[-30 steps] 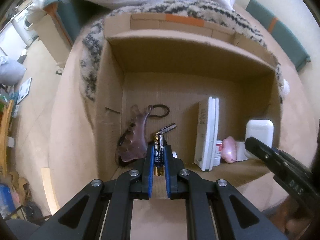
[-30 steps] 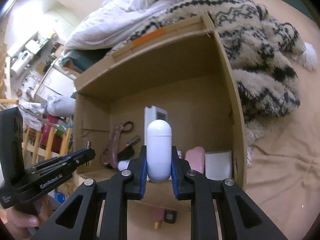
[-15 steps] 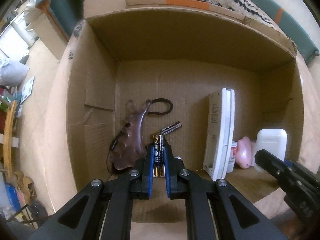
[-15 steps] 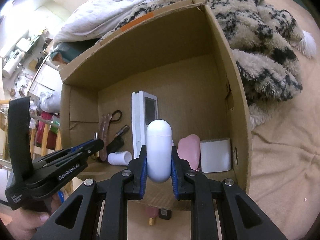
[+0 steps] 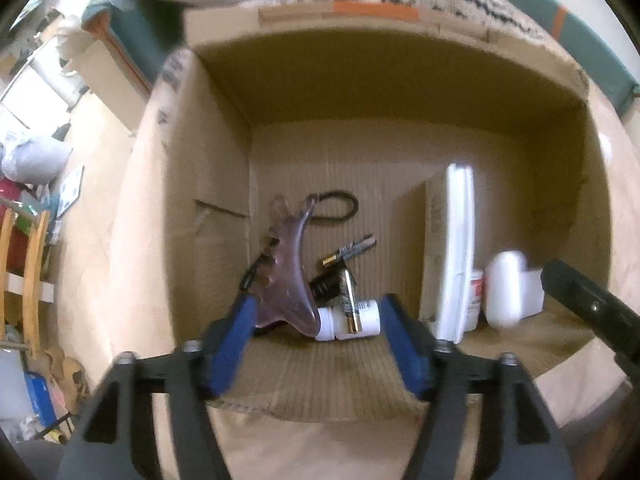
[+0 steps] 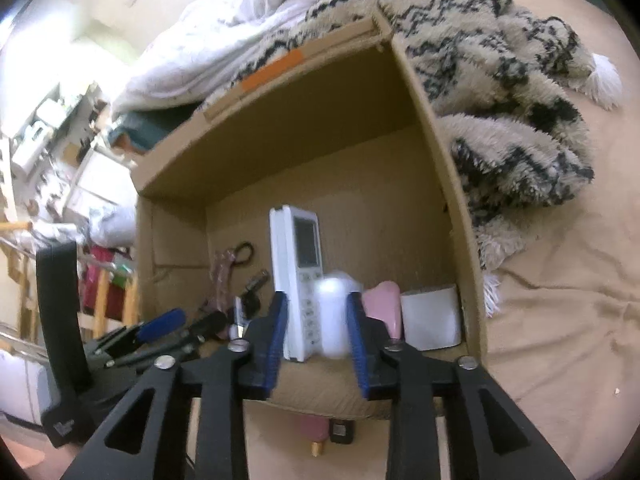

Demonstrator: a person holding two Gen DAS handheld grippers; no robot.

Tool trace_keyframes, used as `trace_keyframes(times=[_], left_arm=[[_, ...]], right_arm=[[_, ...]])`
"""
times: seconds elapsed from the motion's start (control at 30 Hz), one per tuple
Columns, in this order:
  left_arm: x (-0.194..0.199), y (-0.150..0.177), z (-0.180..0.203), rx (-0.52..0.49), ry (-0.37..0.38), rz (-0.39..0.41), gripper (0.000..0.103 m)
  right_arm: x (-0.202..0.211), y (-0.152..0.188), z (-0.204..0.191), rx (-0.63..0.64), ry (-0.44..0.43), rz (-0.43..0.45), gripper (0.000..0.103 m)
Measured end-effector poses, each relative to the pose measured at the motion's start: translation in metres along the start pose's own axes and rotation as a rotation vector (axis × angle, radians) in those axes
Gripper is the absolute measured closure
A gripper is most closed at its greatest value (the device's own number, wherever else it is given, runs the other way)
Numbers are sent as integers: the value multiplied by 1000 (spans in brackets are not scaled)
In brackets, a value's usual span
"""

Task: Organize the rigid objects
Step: 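Carry battery into the box with left while right carries the white earbud case in, then open both grippers and withdraw them from the box toward the remaining items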

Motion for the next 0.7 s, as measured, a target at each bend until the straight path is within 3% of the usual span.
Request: trace_keyframes(times=[0.03,0.7], left_arm=[[3,-1,0,-2,2,9,39],[64,25,-40,6,19,84,39]], right_arm=[[3,-1,0,-6,-9,14,36],[52,13,-8,45,-17,93,36]])
Point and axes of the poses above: each gripper's, at about its wrist camera, not at the fingertips, and x roughly against the way its jaws point, z to its right, y to its underside, the point moved 8 cm from there along -x, roughly the way its jaws point, and after that the axes turned 8 degrees about z, right-handed, at the moved point
